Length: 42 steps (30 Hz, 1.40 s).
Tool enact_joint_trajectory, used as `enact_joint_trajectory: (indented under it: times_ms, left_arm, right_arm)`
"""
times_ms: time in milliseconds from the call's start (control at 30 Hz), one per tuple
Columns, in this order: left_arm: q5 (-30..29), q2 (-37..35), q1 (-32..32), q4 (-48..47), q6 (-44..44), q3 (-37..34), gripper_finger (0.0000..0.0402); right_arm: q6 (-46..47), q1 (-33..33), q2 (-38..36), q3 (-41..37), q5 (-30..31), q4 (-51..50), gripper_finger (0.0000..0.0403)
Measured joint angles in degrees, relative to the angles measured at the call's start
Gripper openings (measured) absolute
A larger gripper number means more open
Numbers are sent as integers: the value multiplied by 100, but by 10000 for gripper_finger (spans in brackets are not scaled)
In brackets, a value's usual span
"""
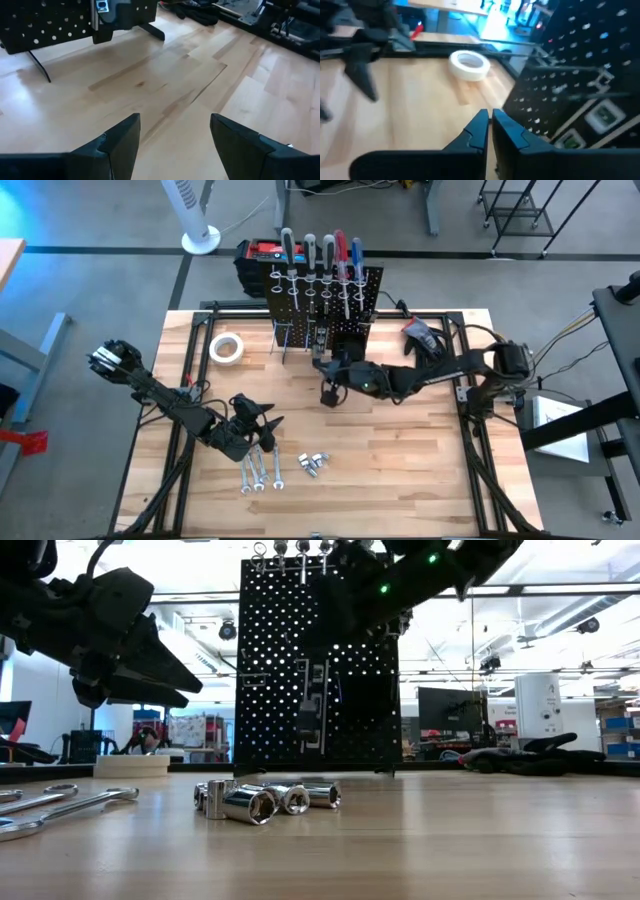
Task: Hang tools onto peg board
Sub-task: Hang the gray measuring tape on the pegboard, then hang the left wrench on the pegboard
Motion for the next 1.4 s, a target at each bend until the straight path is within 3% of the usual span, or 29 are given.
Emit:
enact_joint_trajectory:
  times_ms: [167,800,900,1067,1233,1400]
  left_arm:
    - [99,0,0,308,-9,0,231]
    - [207,0,4,483,101,0,231]
    - [618,0,-2,480,337,0,231]
    - [1901,0,-2,475,1185,0,231]
    - [3150,0,0,283,1030,84,231]
    - [3164,15,6,188,24,264,231]
  right_arm:
    - [-203,-189,38,0,541,127,3]
    - [-34,-590,39,0,893,392,0]
    - [11,-407,25,0,888,326,0]
    - [-49,137,-130,-3,856,370,8]
    - [-161,847,-397,-2,890,177,28]
    - [214,1436,-511,-2,890,-332,43]
